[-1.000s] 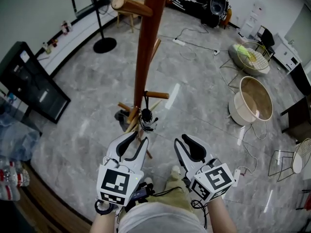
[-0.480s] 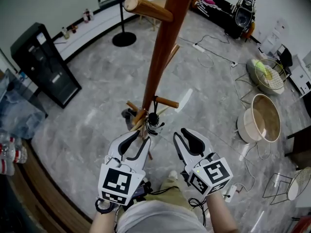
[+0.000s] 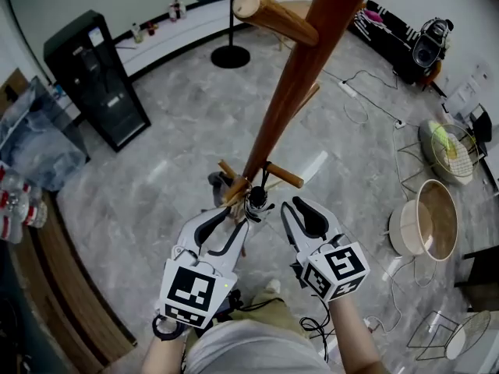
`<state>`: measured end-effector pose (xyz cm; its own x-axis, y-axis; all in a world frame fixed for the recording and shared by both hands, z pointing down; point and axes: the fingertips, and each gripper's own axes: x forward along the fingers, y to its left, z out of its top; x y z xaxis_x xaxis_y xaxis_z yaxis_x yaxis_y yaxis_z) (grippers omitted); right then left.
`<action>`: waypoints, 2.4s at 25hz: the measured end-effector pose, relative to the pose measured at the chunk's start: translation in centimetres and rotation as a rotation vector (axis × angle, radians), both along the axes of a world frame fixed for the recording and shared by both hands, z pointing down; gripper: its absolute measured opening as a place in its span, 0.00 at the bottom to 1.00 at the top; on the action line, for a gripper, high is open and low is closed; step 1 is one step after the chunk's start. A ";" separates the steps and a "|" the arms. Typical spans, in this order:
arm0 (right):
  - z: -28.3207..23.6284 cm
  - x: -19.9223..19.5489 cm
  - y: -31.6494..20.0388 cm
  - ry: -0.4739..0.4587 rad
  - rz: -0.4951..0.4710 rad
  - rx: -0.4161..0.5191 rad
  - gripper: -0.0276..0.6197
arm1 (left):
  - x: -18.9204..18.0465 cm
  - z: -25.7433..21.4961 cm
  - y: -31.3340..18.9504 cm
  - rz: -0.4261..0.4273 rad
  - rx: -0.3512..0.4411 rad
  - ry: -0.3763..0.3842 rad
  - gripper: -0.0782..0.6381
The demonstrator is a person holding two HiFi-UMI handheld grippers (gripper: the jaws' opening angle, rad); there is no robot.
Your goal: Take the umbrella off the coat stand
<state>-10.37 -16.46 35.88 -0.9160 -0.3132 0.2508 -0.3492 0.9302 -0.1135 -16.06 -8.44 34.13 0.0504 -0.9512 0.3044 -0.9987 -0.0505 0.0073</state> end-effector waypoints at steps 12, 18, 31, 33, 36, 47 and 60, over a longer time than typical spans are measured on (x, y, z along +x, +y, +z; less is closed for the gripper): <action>2.3 -3.3 -2.5 0.026 -0.129 0.031 0.17 | -0.6 0.6 -0.1 -0.113 0.005 0.025 0.28; 3.2 -5.0 -3.2 0.049 -0.182 0.035 0.16 | -1.0 1.1 0.7 -0.173 -0.008 0.038 0.28; 4.2 -6.7 -3.1 0.041 -0.246 0.016 0.09 | -0.7 1.9 1.6 -0.236 -0.024 0.056 0.28; 4.1 -6.9 -2.9 0.035 -0.254 0.014 0.08 | -0.6 1.8 1.6 -0.234 -0.028 0.055 0.28; 3.9 -7.1 -2.8 0.033 -0.262 0.019 0.07 | -0.4 1.8 1.5 -0.228 -0.031 0.054 0.28; 3.9 -6.9 -2.7 0.030 -0.255 0.015 0.05 | 0.3 2.0 0.6 -0.194 -0.030 0.057 0.28; 3.2 -5.4 -2.6 0.024 -0.217 0.000 0.05 | 0.8 2.3 -0.1 -0.158 -0.040 0.051 0.28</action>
<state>-15.72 -19.02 39.04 -0.9558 -0.1091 0.2730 -0.1431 0.9838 -0.1080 -15.25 -8.51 36.40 -0.0822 -0.9358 0.3427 -0.9925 0.1081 0.0571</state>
